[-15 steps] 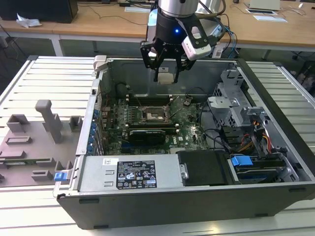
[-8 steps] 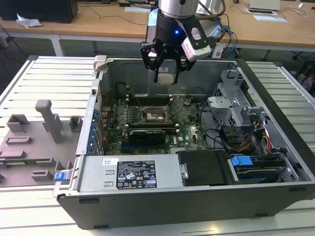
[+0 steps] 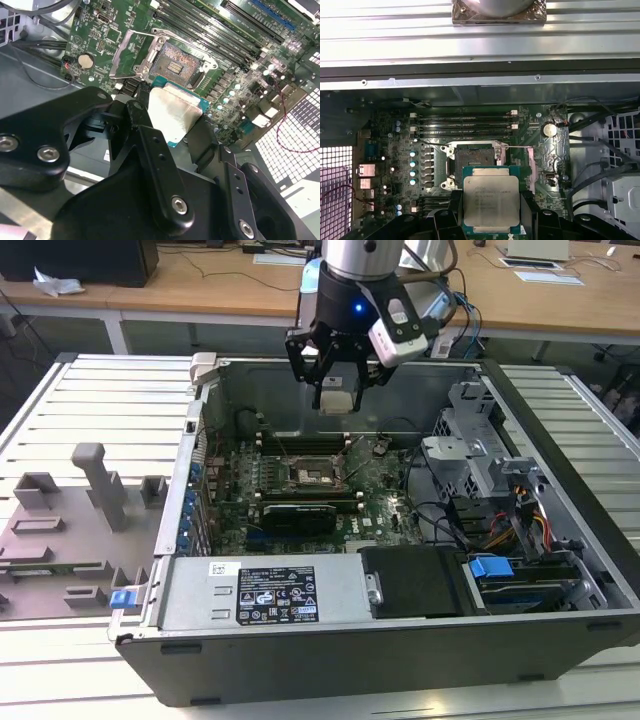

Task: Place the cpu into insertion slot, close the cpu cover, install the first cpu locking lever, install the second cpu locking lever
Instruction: 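Place the cpu into insertion slot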

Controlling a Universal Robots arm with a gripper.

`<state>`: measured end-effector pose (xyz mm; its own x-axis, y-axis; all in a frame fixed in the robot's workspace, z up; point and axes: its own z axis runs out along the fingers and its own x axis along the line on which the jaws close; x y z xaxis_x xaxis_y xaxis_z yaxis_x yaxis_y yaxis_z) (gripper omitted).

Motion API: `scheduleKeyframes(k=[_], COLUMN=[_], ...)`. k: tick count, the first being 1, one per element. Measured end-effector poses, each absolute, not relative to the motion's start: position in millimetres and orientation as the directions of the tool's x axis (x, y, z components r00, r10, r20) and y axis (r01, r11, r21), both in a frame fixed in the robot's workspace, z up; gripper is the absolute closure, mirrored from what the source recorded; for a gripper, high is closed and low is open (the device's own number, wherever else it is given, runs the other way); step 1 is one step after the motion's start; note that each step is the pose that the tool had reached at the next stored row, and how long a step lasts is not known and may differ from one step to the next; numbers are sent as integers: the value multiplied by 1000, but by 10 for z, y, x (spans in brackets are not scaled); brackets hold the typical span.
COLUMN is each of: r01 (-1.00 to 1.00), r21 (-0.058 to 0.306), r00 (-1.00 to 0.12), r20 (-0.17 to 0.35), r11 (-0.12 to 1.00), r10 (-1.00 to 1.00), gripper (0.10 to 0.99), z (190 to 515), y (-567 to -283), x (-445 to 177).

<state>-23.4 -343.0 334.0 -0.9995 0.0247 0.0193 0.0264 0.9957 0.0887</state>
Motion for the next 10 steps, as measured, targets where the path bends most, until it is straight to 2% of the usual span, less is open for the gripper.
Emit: scheduleKeyframes(k=[10], r01=[26], r21=[89], r00=[-1000], r20=[19], r11=[996], r10=[25], gripper=[541], z=[3311], y=[-3430], x=[-234])
